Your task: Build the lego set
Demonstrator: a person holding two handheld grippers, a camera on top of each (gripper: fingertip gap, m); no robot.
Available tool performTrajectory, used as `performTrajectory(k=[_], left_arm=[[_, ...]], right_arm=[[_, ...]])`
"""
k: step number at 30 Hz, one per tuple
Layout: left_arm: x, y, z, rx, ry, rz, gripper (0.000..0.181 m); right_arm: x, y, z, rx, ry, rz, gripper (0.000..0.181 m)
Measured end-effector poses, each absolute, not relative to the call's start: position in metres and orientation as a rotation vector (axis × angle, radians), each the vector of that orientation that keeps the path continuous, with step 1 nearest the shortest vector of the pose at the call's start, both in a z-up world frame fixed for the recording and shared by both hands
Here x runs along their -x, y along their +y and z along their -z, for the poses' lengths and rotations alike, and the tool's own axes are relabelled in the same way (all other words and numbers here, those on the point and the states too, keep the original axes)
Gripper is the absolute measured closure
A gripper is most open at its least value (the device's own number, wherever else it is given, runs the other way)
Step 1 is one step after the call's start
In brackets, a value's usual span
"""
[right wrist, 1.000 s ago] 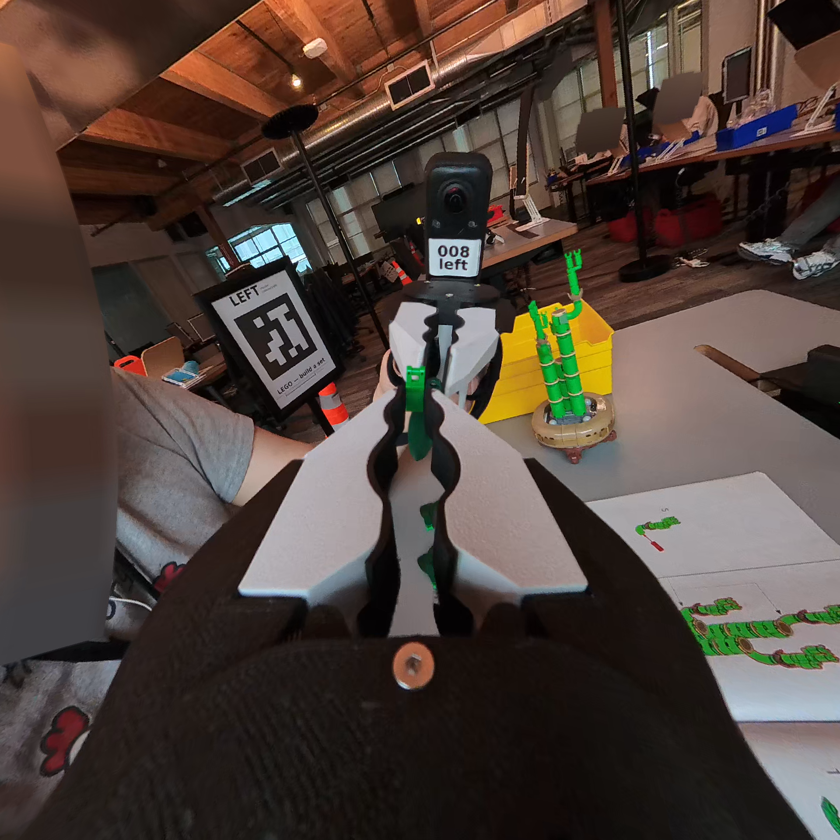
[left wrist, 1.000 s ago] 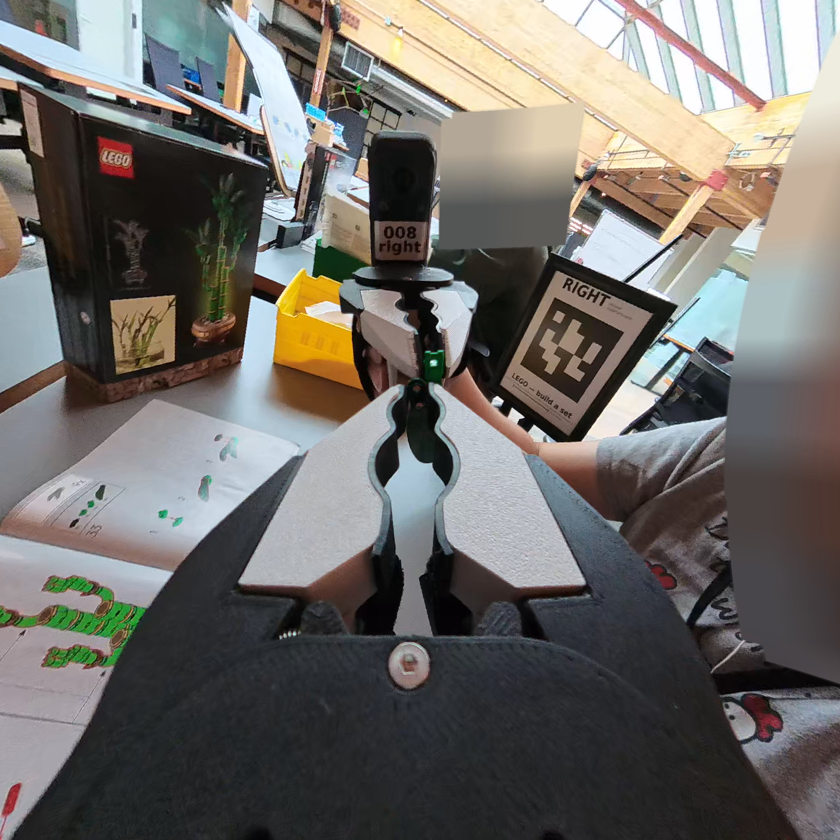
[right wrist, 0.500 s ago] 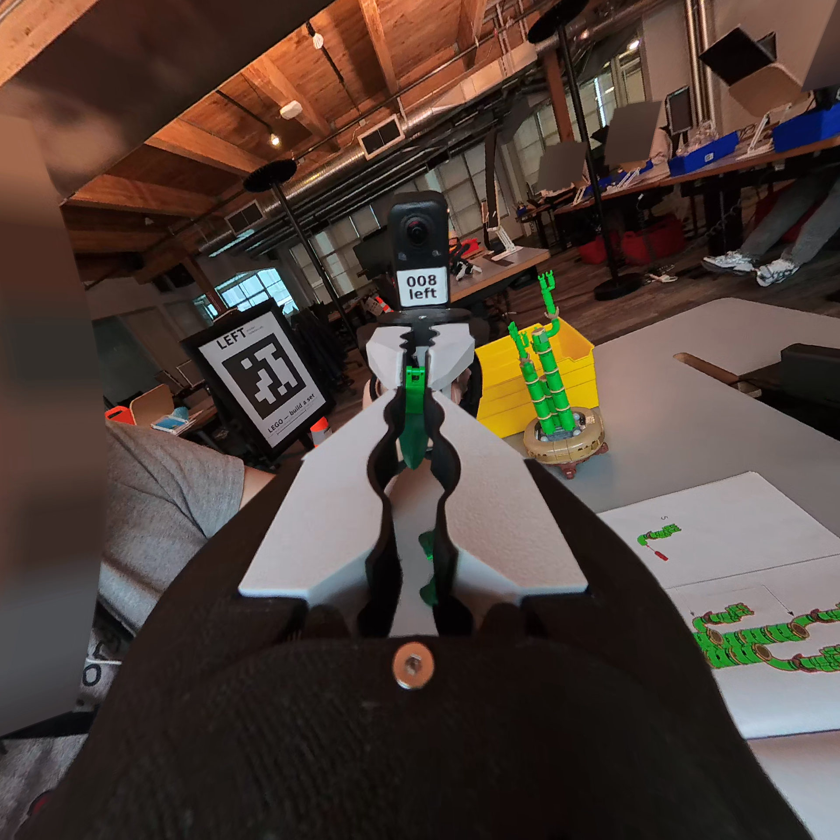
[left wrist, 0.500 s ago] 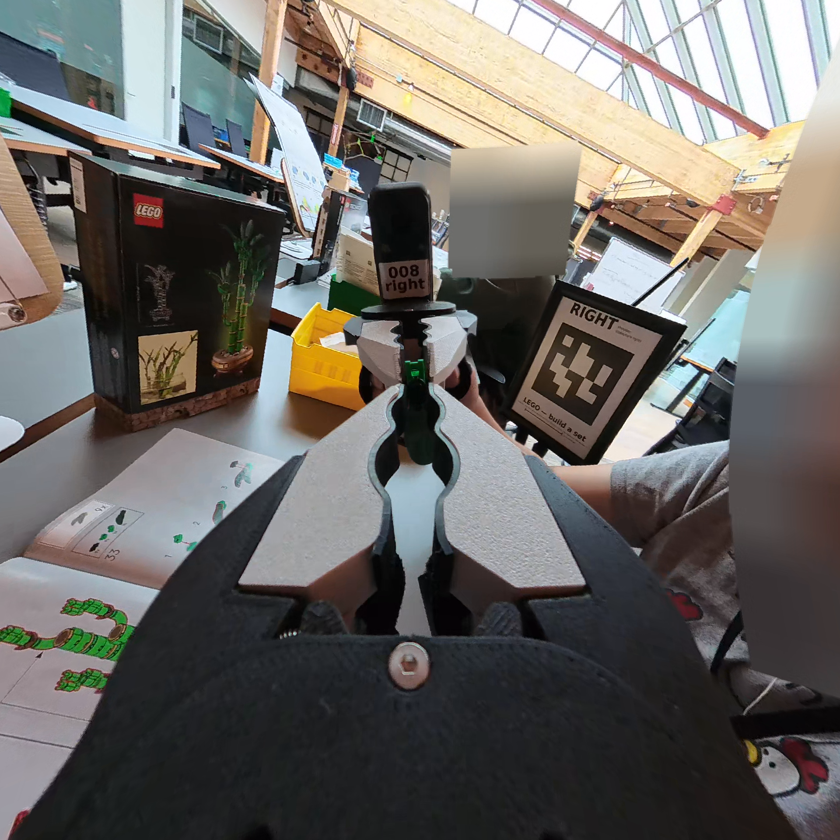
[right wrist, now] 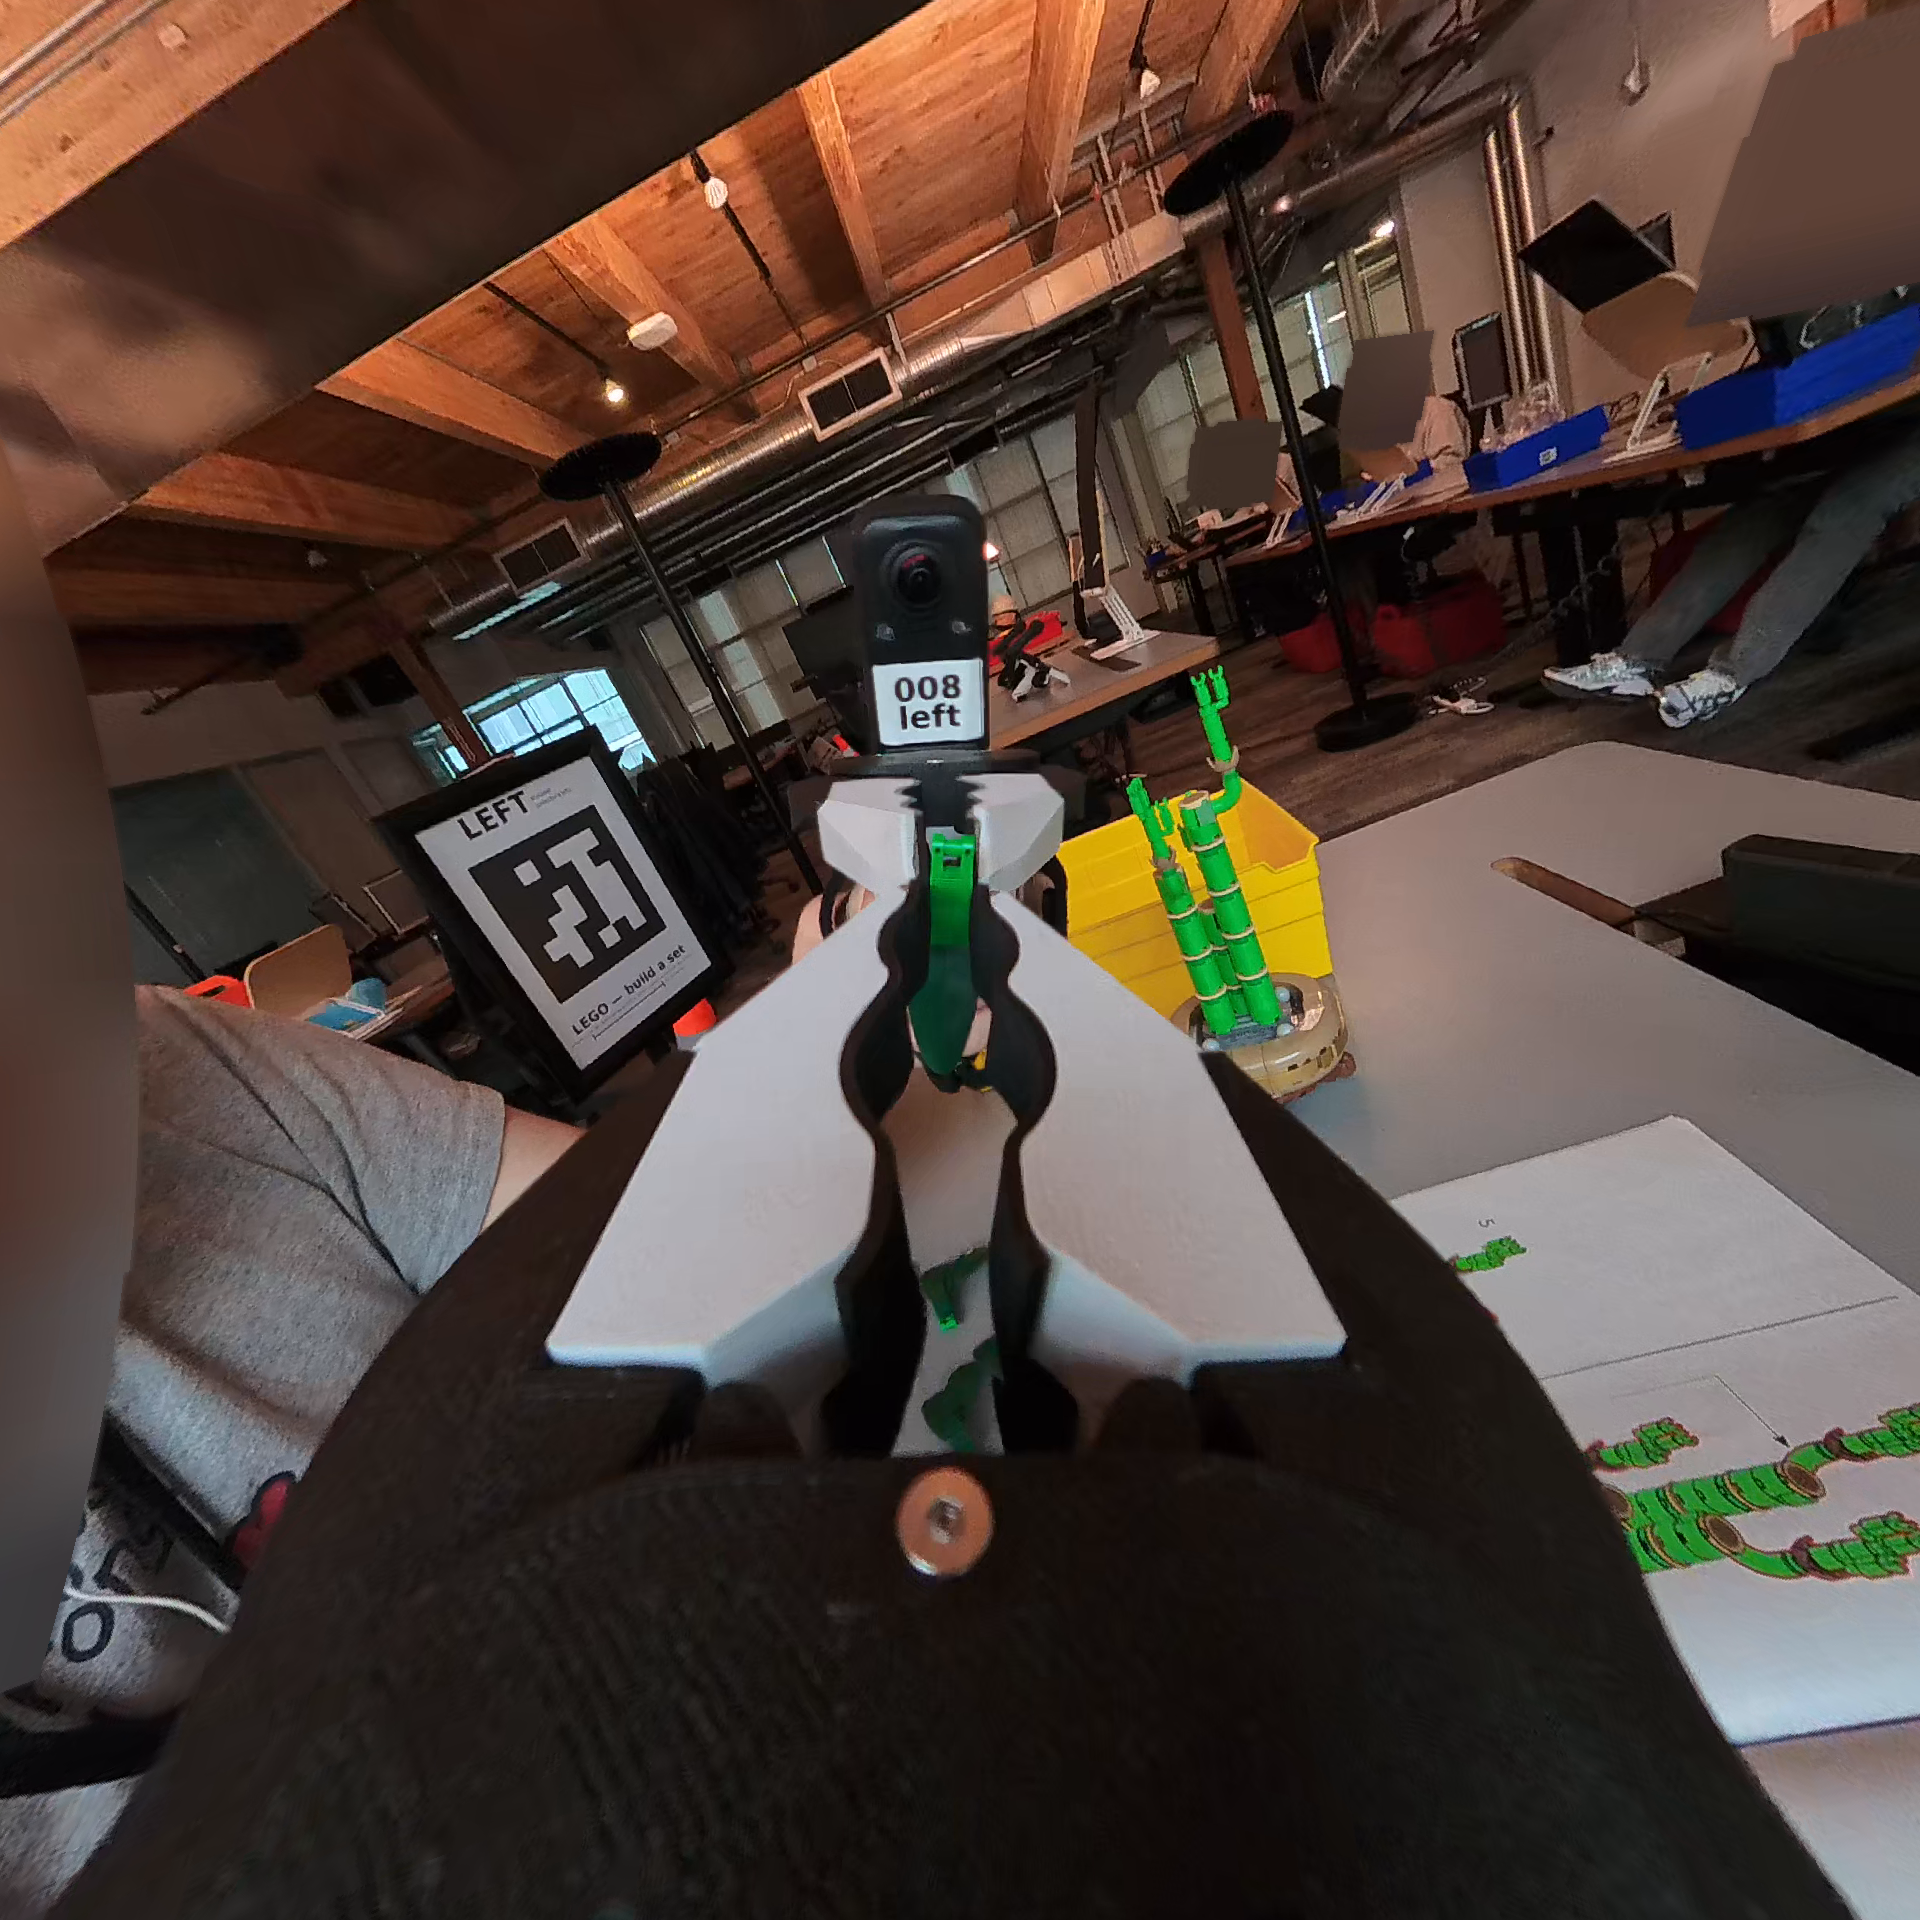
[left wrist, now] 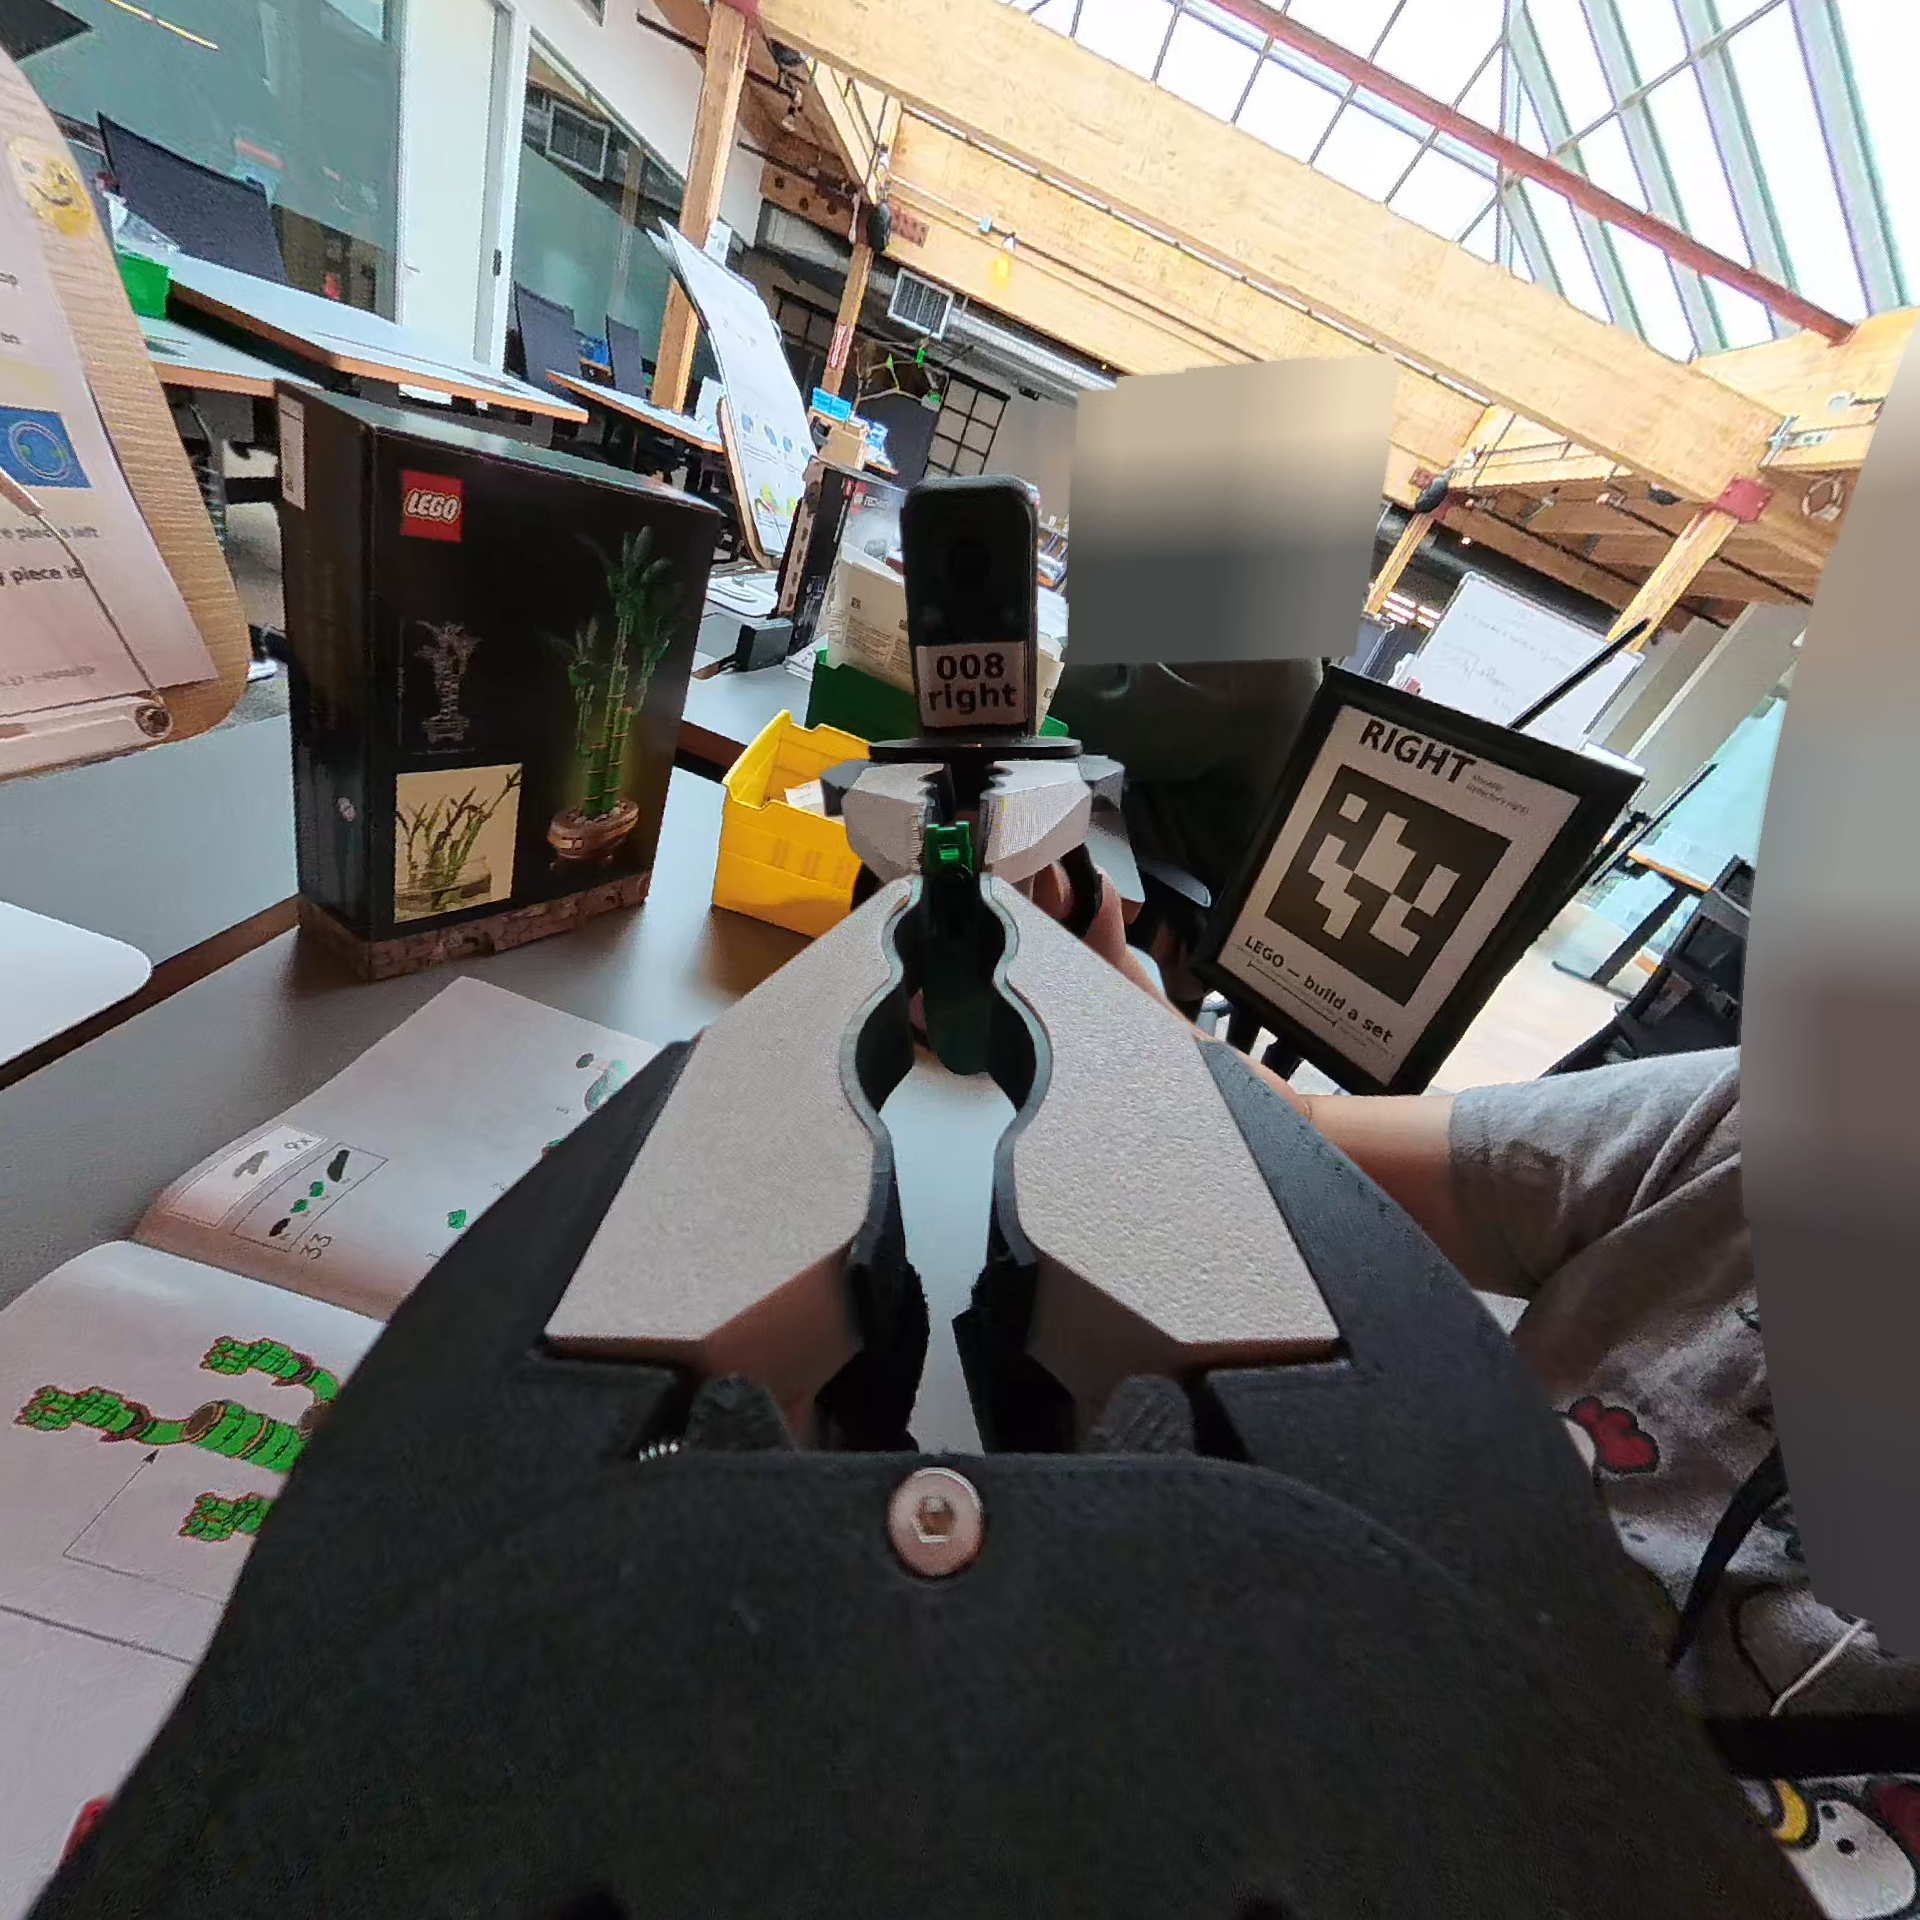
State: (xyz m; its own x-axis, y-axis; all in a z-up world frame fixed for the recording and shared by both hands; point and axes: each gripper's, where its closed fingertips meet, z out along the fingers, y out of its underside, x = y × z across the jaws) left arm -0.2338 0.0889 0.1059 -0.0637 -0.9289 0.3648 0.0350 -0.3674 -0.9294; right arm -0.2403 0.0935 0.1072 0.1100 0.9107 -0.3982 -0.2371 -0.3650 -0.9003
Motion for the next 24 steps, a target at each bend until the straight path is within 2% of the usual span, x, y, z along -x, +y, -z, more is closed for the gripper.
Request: performTrajectory(k=[9,19,24], left_arm=[[0.236,0.088,-0.118,1.36,0.938,1.723,0.177],[0.239,0.092,-0.113,1.412,0.956,1.672,0.17],[0.238,0.092,-0.112,1.404,0.967,1.66,0.176]], right_arm=[[0.241,0.092,-0.117,1.322,-0.659,-1.572,0.176],[0.242,0.094,-0.116,1.303,-0.655,-1.507,0.176],[0.241,0.097,-0.115,1.303,-0.65,-1.497,0.176]])
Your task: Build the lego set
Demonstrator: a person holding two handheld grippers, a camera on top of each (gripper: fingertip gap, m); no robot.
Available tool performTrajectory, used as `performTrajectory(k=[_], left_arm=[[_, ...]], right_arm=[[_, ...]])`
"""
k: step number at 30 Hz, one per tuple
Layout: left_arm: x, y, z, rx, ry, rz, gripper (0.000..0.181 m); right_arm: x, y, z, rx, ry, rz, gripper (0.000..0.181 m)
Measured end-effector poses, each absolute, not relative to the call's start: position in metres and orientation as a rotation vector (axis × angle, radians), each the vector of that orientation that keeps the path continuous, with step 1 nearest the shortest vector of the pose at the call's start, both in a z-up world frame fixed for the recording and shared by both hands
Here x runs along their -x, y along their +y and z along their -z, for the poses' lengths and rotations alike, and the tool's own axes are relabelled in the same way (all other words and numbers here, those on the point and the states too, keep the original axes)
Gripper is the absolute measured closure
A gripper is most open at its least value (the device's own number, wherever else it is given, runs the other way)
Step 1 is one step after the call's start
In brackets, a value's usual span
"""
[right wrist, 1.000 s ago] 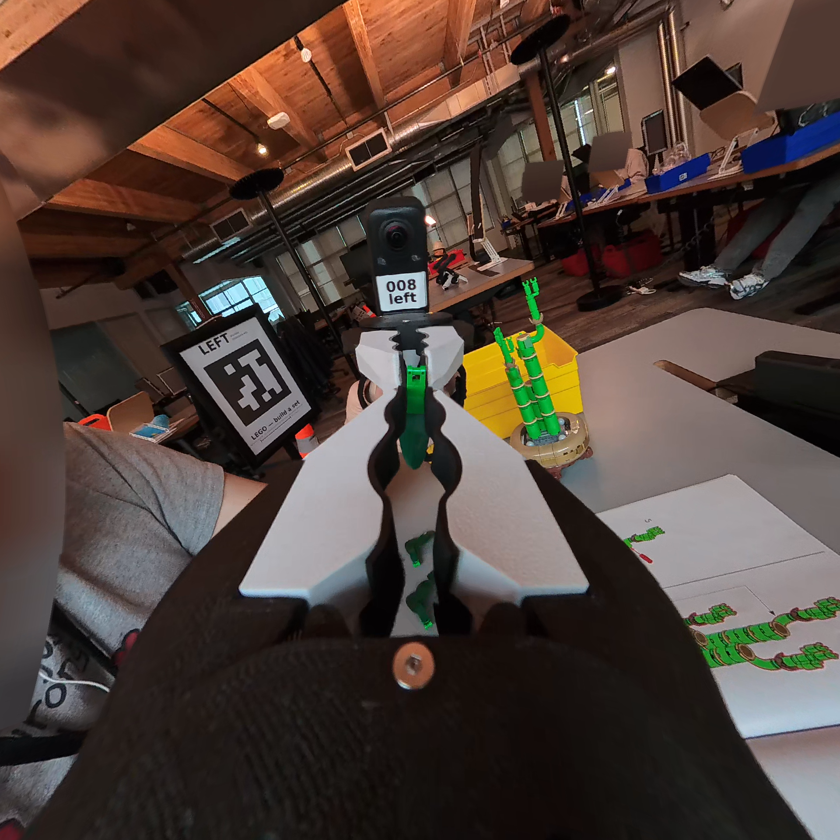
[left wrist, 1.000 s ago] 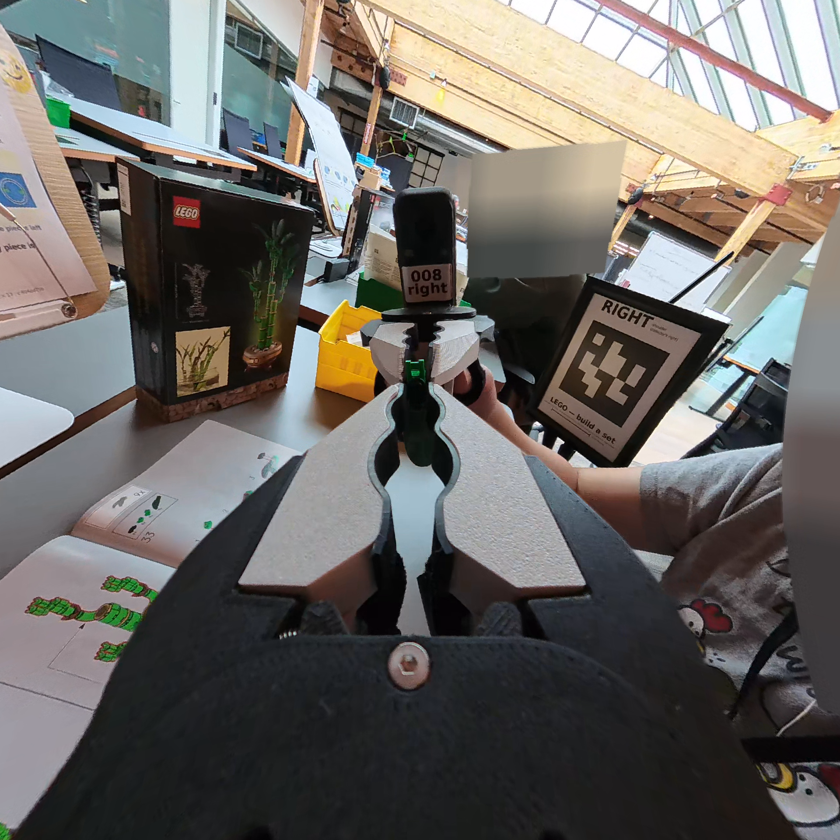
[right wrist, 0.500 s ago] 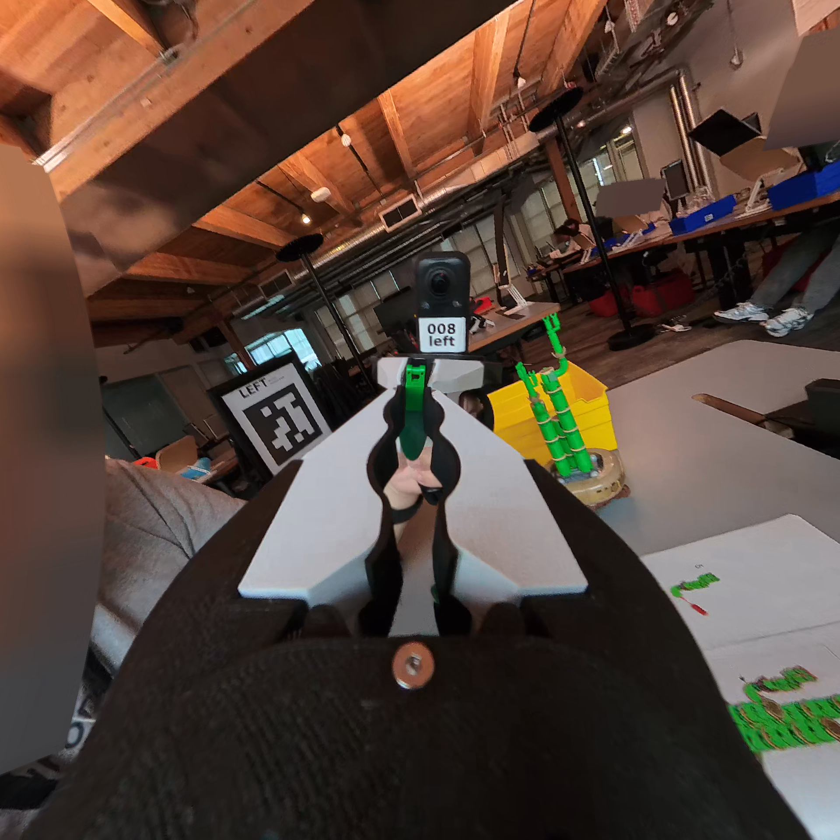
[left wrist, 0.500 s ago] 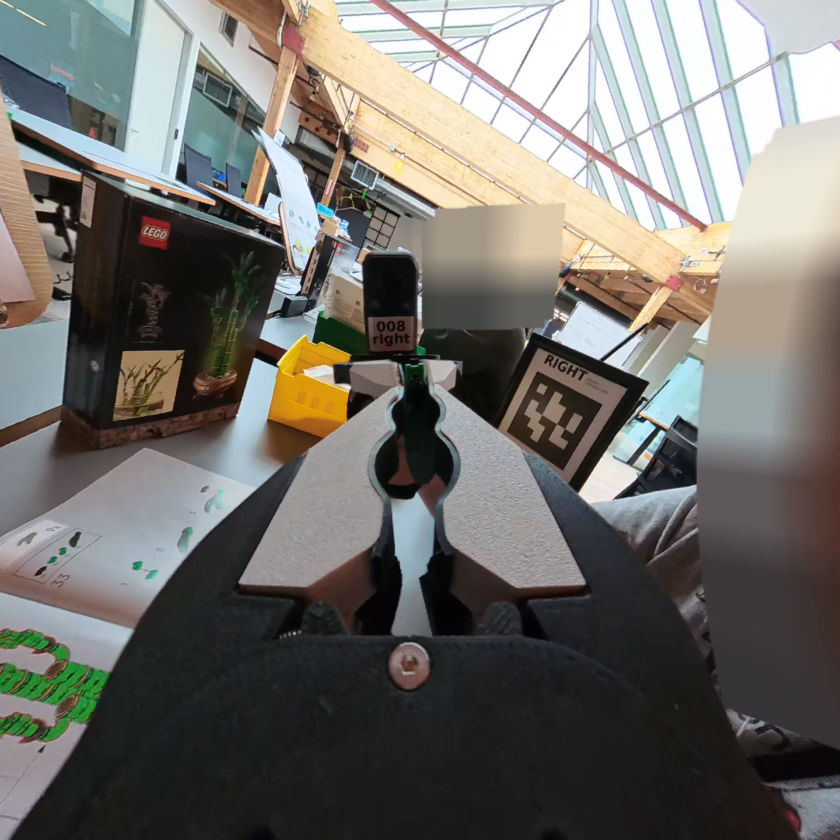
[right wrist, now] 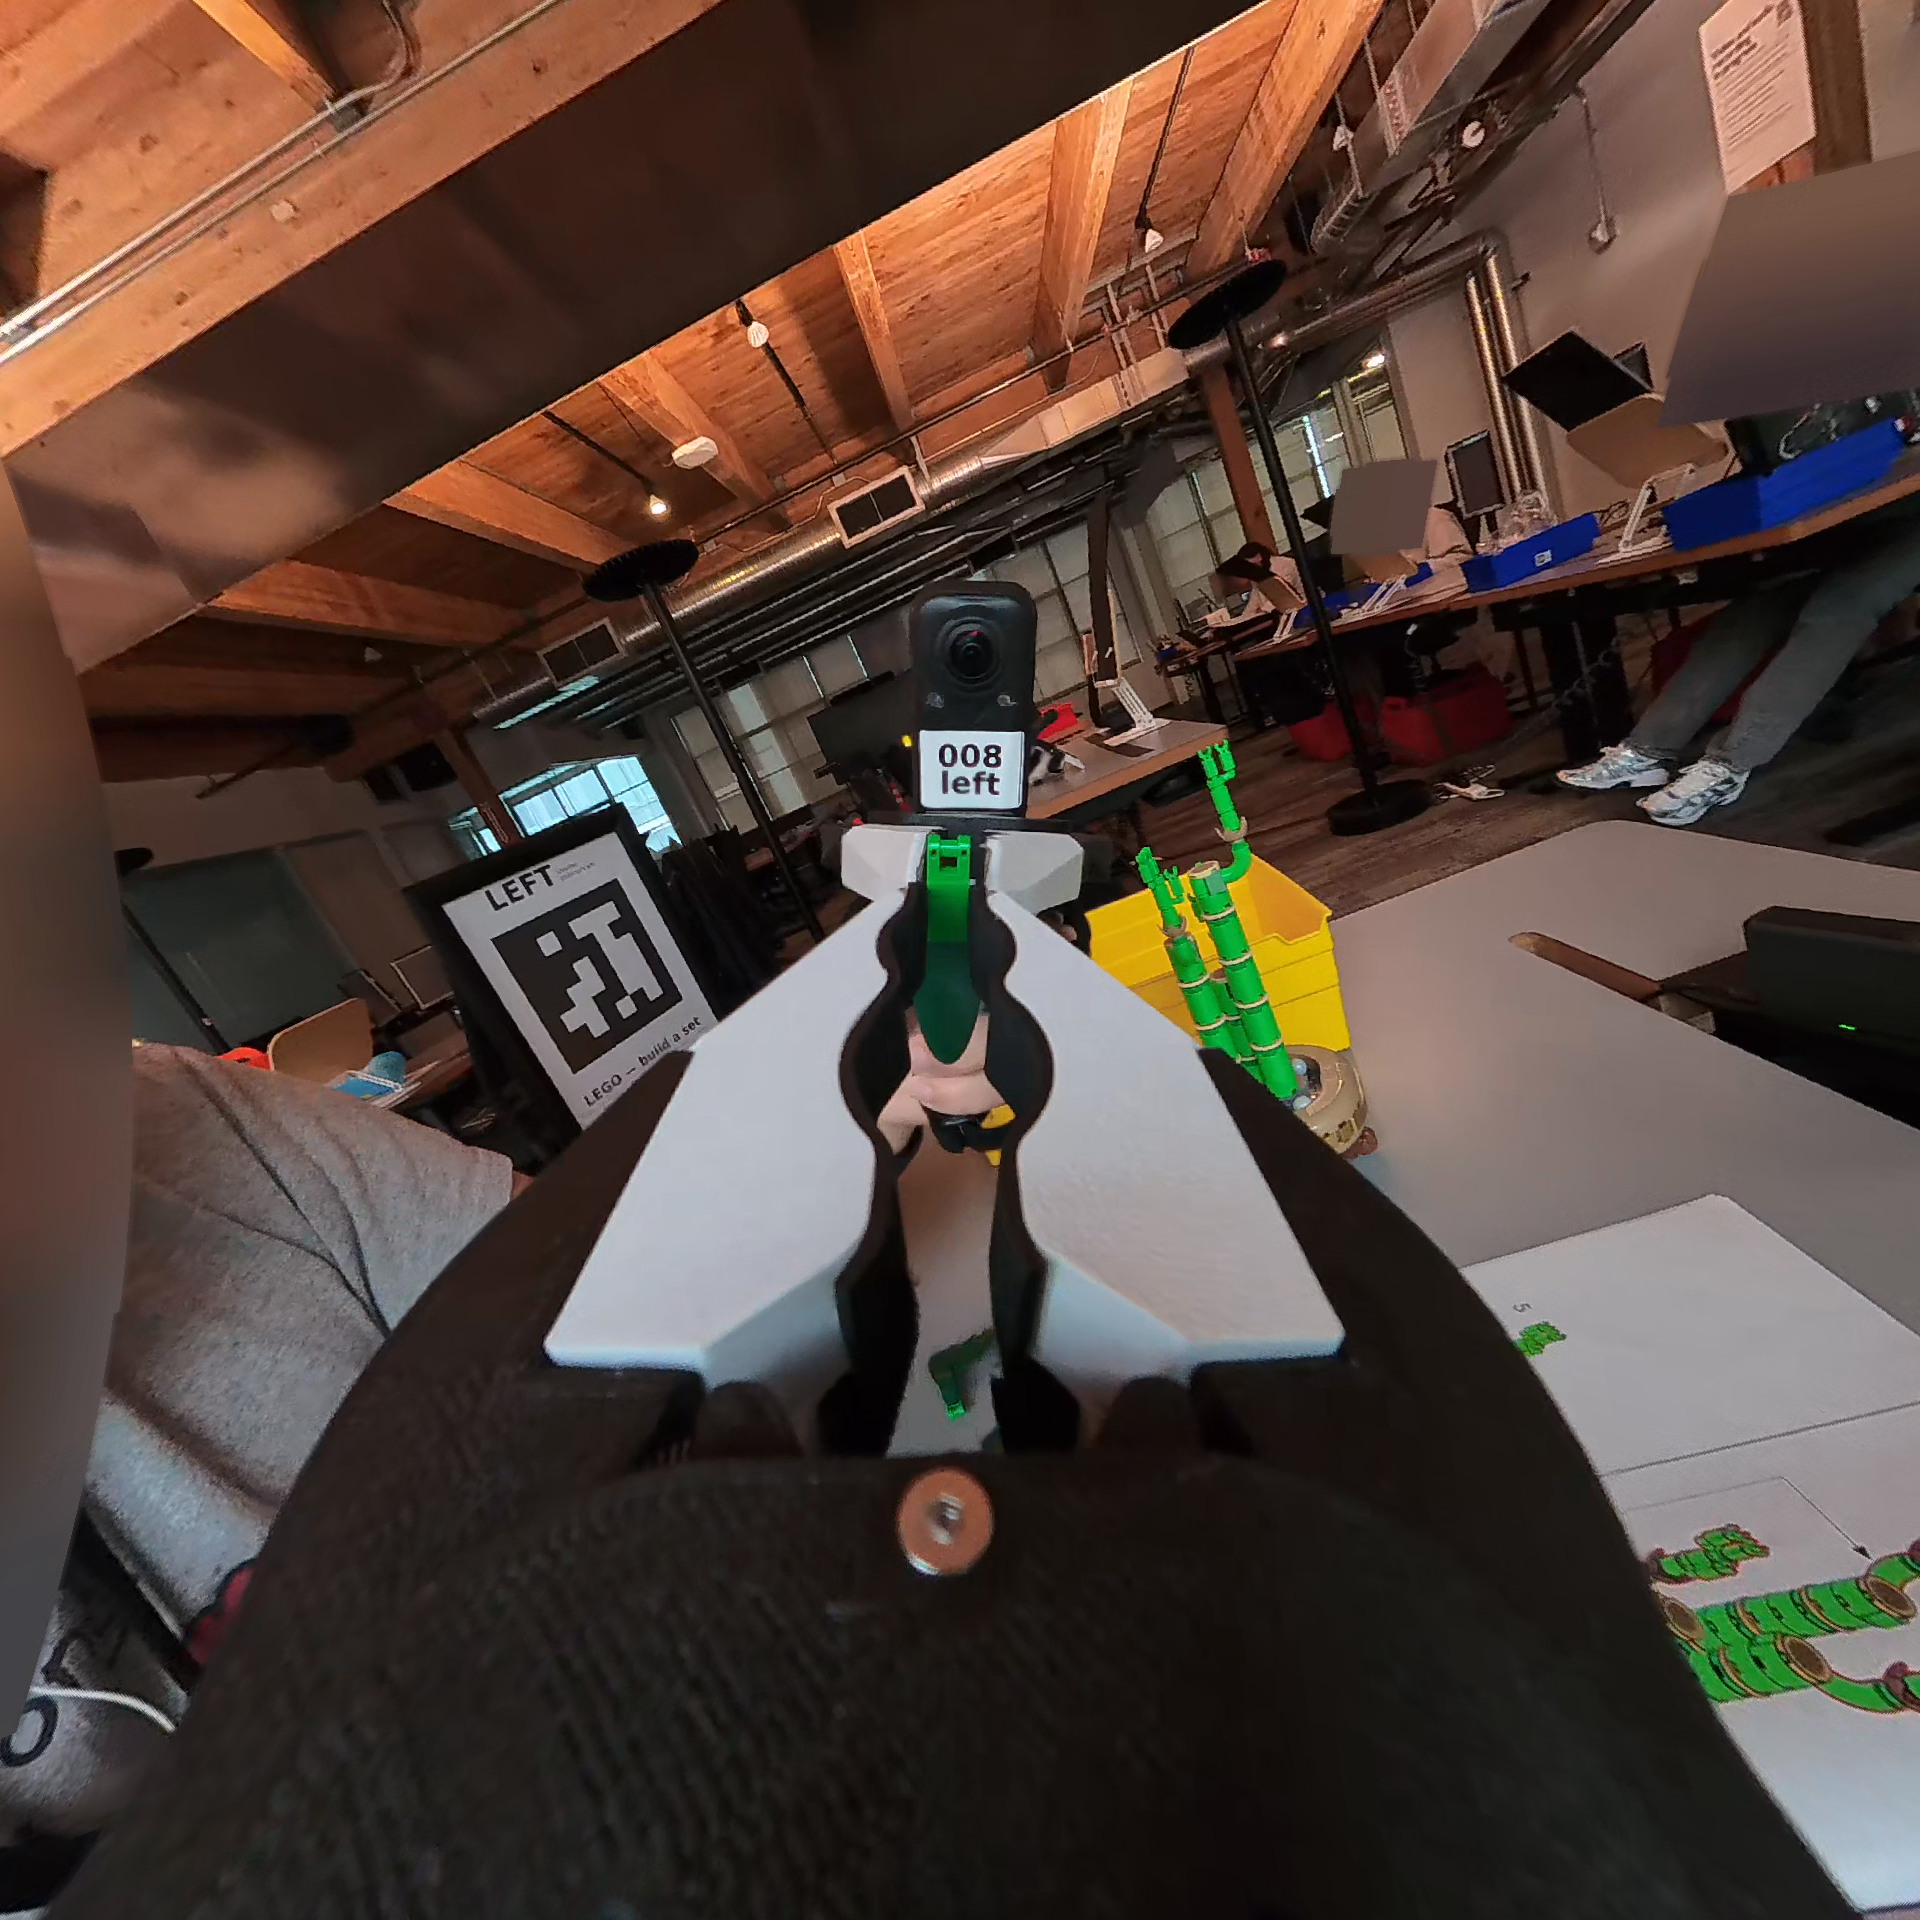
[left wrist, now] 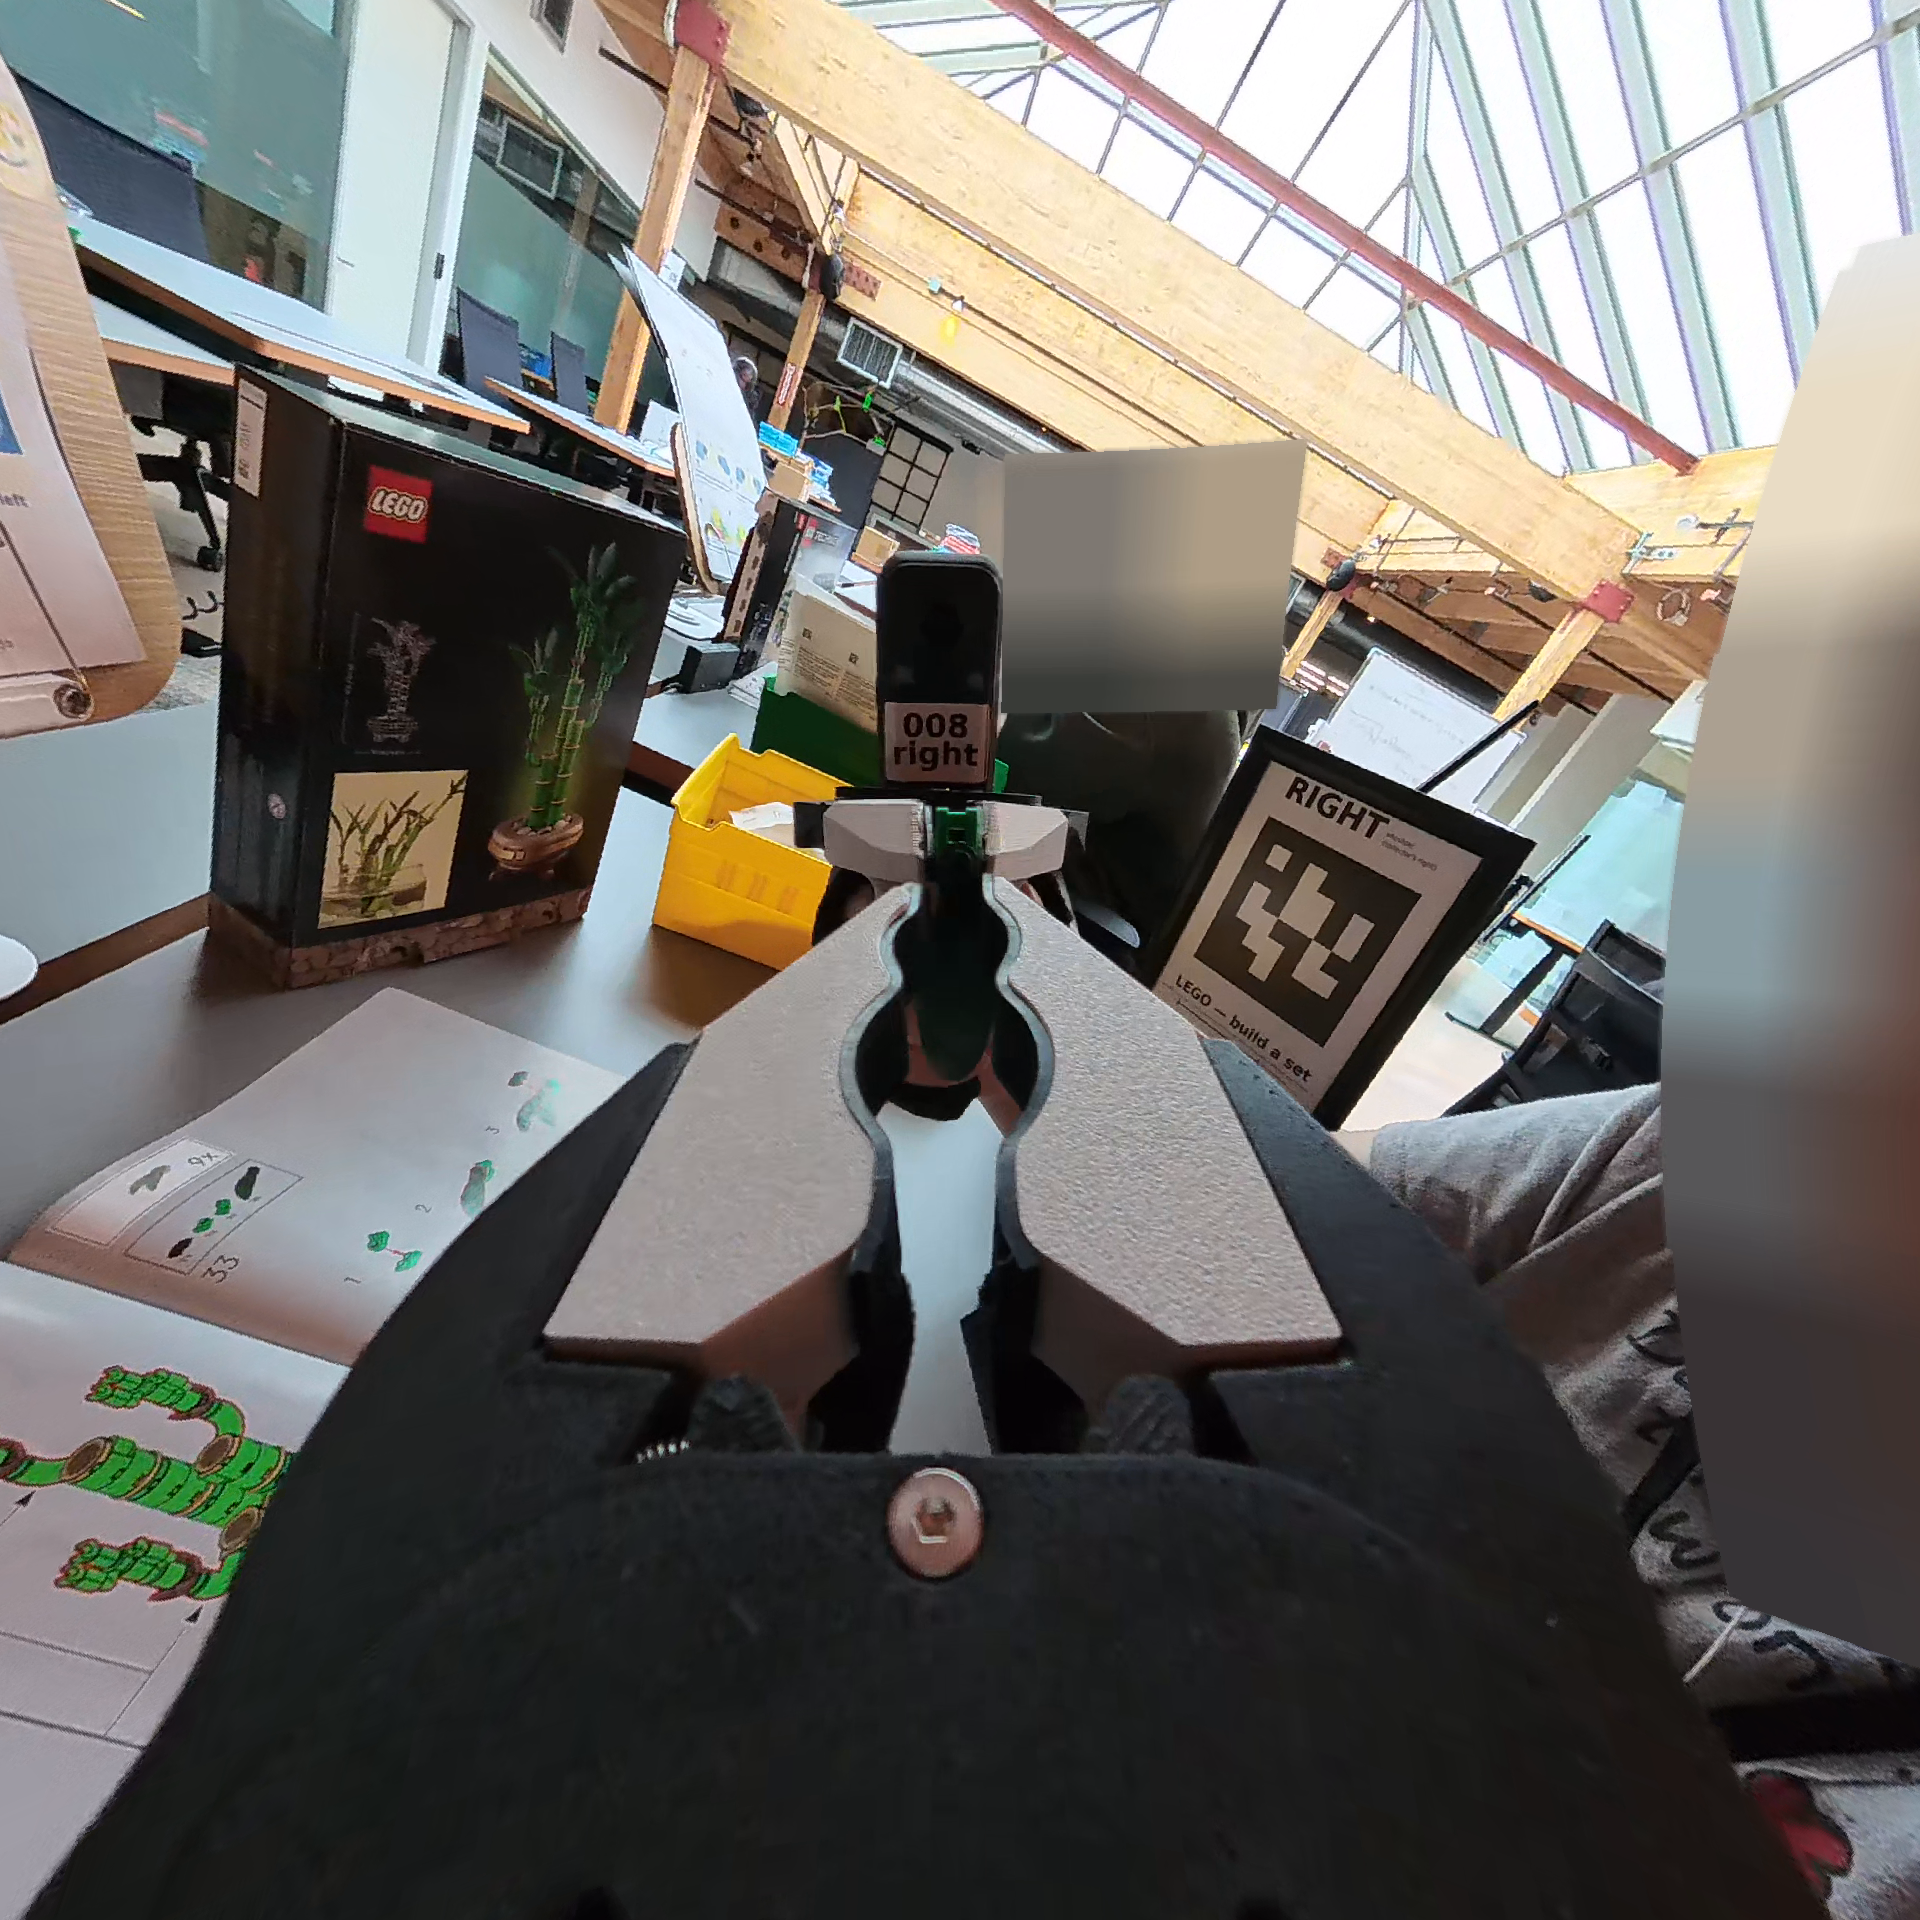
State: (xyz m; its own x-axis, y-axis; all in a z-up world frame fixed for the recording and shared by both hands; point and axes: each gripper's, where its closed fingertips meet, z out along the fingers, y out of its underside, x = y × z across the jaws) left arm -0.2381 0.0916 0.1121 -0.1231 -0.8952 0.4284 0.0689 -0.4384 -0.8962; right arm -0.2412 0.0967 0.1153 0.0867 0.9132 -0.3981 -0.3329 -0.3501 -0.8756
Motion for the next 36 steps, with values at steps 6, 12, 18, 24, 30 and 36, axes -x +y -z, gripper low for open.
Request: performTrajectory(k=[6,12,18,24,30,36], left_arm=[[0.2376,0.0959,-0.1113,1.401,0.955,1.586,0.177],[0.2358,0.0969,-0.1118,1.395,0.933,1.602,0.177],[0.235,0.0975,-0.1108,1.401,0.93,1.593,0.177],[0.2327,0.0923,-0.111,1.392,0.944,1.617,0.177],[0.2336,0.0927,-0.1069,1.435,0.953,1.607,0.177],[0.2323,0.093,-0.109,1.417,0.921,1.641,0.177]], right_arm=[[0.2409,0.1002,-0.1138,1.322,-0.654,-1.453,0.175],[0.2397,0.1009,-0.1136,1.337,-0.656,-1.447,0.175],[0.2399,0.1008,-0.111,1.359,-0.682,-1.426,0.175],[0.2379,0.0955,-0.1117,1.355,-0.699,-1.489,0.176],[0.2395,0.096,-0.107,1.353,-0.694,-1.521,0.176],[0.2385,0.0962,-0.1087,1.323,-0.678,-1.524,0.176]])
